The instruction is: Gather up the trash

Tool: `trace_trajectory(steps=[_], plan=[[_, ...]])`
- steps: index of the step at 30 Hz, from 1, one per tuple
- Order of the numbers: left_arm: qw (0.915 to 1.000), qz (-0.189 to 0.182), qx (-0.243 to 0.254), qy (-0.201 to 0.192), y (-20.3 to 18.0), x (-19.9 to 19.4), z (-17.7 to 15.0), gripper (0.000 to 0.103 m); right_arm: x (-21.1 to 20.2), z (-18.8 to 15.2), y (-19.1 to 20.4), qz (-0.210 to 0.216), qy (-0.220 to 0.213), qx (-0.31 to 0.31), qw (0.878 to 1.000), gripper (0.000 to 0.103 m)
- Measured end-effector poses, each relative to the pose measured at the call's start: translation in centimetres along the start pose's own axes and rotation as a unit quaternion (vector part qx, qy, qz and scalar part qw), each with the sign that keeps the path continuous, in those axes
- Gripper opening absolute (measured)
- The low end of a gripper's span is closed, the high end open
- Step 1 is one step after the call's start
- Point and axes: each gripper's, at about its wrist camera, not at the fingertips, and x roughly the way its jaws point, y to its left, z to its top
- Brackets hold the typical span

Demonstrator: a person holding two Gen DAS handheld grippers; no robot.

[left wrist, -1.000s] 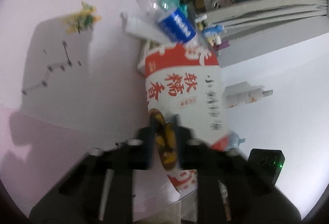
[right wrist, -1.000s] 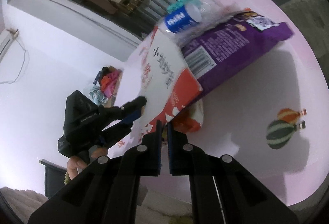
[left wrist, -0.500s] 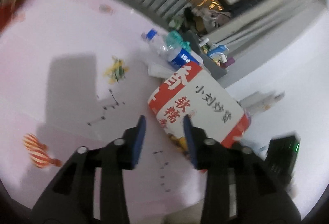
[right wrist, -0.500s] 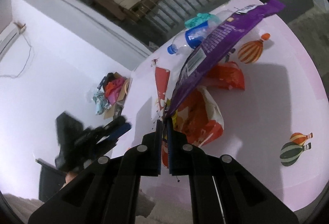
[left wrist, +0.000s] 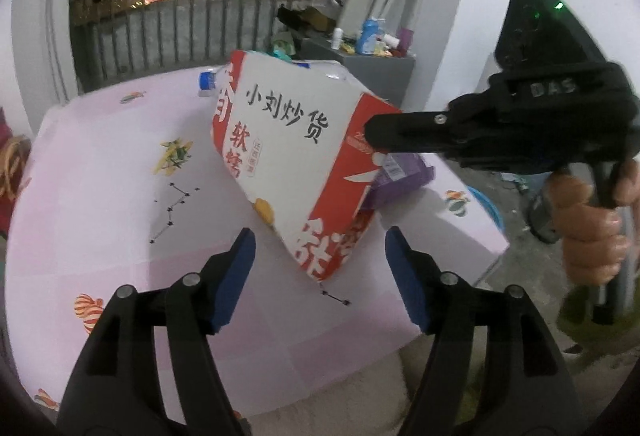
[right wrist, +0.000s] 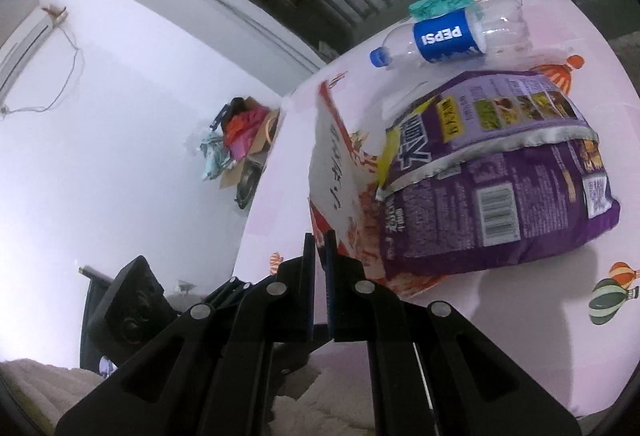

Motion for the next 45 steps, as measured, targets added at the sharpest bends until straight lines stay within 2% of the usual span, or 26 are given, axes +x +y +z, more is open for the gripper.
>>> trace_trajectory(steps=[5, 10, 18, 26, 27, 29, 34, 37, 40, 41, 44, 45], plan=[[0.9983, 0.048, 0.030, 0.011, -0.4, 1.7, -0.1, 0.063, -0.7, -0.4, -0.4, -0.002, -0.011, 0.013, 1.000, 0.005], [0.9988, 0.037, 0.031, 0.006, -1.0, 2.7, 0.3, 0.060, -1.9, -0.7, -1.2, 0.001, -0.031, 0.034, 0.999, 0.005], [0.9975, 0.032, 0.063, 0.003, -3.1, 3.9, 0.5, 0.057, -3.4, -0.9, -2.2, 0.003, -0.055, 0.055, 0.997, 0.005], [0.9959, 0.038, 0.081, 0.015, -4.5, 4.9, 0.3, 0.055, -2.7, -1.2, -2.4, 0.013, -0.049, 0.063, 0.997, 0.005], [0.9960, 0.040, 0.079, 0.015, -4.5, 4.9, 0.4, 0.054, -2.4, -1.2, -2.0, 0.015, -0.046, 0.057, 0.997, 0.005], [0.9962, 0.049, 0.069, 0.019, -4.1, 5.0, 0.5, 0.043, -2.2, -1.3, -1.7, 0.013, -0.043, 0.049, 0.998, 0.005], [0.9984, 0.047, 0.004, 0.031, -1.4, 4.9, 0.8, 0.022, -2.8, -1.2, -2.4, 0.000, -0.054, 0.060, 0.997, 0.005], [0.9981, 0.043, -0.020, 0.038, -0.1, 4.9, 0.8, 0.014, -3.5, -1.1, -3.7, -0.010, -0.072, 0.084, 0.994, 0.005], [0.9975, 0.037, -0.042, 0.042, 1.0, 4.9, 0.8, 0.011, -4.6, -1.2, -5.4, -0.016, -0.083, 0.114, 0.990, 0.007], [0.9974, 0.036, -0.046, 0.043, 1.2, 5.0, 0.8, 0.011, -4.8, -1.3, -5.8, -0.012, -0.083, 0.121, 0.989, 0.011], [0.9967, 0.032, -0.058, 0.046, 1.8, 5.0, 0.7, 0.010, -5.5, -2.4, -7.4, -0.003, -0.079, 0.142, 0.987, 0.037], [0.9965, 0.032, -0.061, 0.047, 2.0, 5.1, 0.7, 0.010, -5.4, -2.8, -7.7, -0.002, -0.076, 0.147, 0.986, 0.041]])
